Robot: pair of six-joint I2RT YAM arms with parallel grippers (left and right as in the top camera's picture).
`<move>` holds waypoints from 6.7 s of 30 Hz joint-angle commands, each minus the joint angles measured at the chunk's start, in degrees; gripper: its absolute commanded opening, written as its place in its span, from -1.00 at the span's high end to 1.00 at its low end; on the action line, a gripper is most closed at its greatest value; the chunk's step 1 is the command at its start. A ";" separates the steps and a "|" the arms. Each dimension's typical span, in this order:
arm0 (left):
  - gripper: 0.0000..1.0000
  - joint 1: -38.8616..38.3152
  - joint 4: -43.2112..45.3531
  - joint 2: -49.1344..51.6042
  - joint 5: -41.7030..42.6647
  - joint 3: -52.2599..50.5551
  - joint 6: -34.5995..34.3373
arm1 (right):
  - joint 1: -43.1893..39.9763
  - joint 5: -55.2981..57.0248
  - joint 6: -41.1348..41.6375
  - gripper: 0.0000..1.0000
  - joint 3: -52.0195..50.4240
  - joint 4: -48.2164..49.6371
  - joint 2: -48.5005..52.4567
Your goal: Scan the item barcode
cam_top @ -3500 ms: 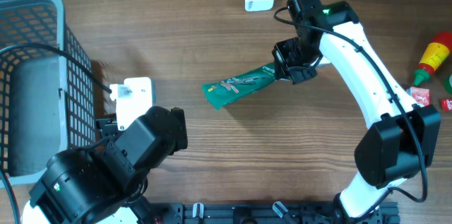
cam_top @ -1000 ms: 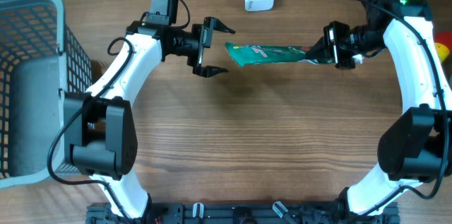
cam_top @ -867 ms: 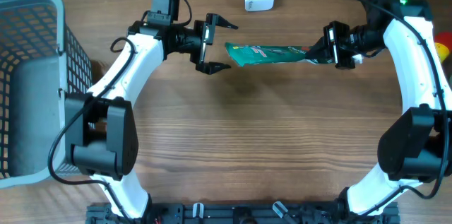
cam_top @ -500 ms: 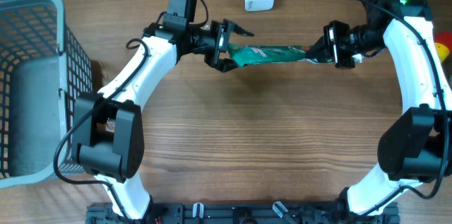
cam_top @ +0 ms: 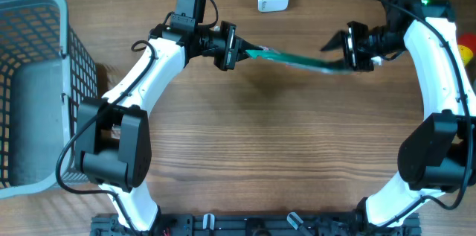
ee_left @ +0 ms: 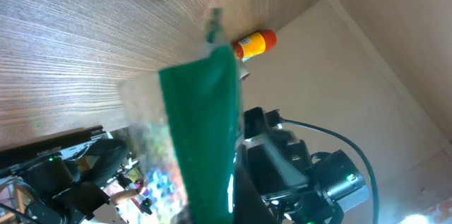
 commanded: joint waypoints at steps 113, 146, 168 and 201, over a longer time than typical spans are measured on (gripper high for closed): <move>-0.99 -10.80 -22.51 -40.00 -104.30 0.04 24.24 | 15.65 0.24 -106.22 0.91 -9.62 -6.56 -11.23; -0.99 -10.80 -26.10 -39.98 -104.26 0.04 24.24 | 15.67 68.04 -74.75 0.91 -9.62 40.59 -1.44; -1.00 -10.80 -26.12 -39.98 -104.26 0.04 24.24 | 24.59 90.18 -105.77 0.91 -9.53 91.49 26.40; -1.00 -10.80 -26.12 -39.98 -104.26 0.04 24.24 | 5.79 122.05 -111.27 0.92 -9.35 93.22 29.73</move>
